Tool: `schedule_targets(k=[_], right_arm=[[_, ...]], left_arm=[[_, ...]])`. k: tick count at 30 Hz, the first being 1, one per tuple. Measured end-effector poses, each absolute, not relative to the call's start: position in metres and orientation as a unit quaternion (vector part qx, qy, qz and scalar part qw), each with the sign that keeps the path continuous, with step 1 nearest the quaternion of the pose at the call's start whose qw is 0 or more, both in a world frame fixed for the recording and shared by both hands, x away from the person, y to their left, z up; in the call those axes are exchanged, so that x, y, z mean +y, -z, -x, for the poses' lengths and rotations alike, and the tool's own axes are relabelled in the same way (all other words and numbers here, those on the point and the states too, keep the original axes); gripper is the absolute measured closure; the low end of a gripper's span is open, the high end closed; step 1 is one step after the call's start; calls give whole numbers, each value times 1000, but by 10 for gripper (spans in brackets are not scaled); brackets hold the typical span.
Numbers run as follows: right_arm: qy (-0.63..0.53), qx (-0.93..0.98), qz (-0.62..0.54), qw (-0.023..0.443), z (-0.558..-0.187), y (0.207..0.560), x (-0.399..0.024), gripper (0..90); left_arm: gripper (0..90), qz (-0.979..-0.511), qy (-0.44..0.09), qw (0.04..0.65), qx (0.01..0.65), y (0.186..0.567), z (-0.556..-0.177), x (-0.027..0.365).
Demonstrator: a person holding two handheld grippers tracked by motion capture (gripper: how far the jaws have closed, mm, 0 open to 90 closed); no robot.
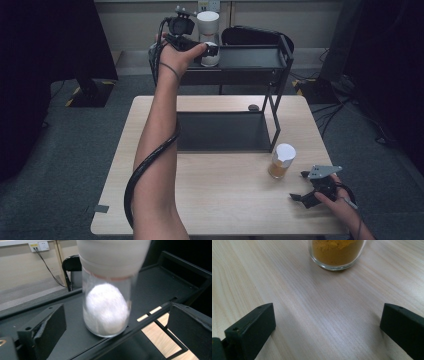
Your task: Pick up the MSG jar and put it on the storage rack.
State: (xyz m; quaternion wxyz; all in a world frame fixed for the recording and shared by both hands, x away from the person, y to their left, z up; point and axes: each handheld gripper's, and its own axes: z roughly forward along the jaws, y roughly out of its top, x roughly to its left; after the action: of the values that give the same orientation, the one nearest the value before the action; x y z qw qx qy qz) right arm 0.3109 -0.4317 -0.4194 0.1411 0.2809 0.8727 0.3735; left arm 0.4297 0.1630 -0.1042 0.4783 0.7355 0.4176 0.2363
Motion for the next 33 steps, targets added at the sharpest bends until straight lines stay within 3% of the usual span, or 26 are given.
schedule_targets(k=[33], right_arm=[[-374, 873, -281, 141, -311, 419, -432, 0]], left_arm=[[12, -745, -213, 487, 404, 182, -408, 175]])
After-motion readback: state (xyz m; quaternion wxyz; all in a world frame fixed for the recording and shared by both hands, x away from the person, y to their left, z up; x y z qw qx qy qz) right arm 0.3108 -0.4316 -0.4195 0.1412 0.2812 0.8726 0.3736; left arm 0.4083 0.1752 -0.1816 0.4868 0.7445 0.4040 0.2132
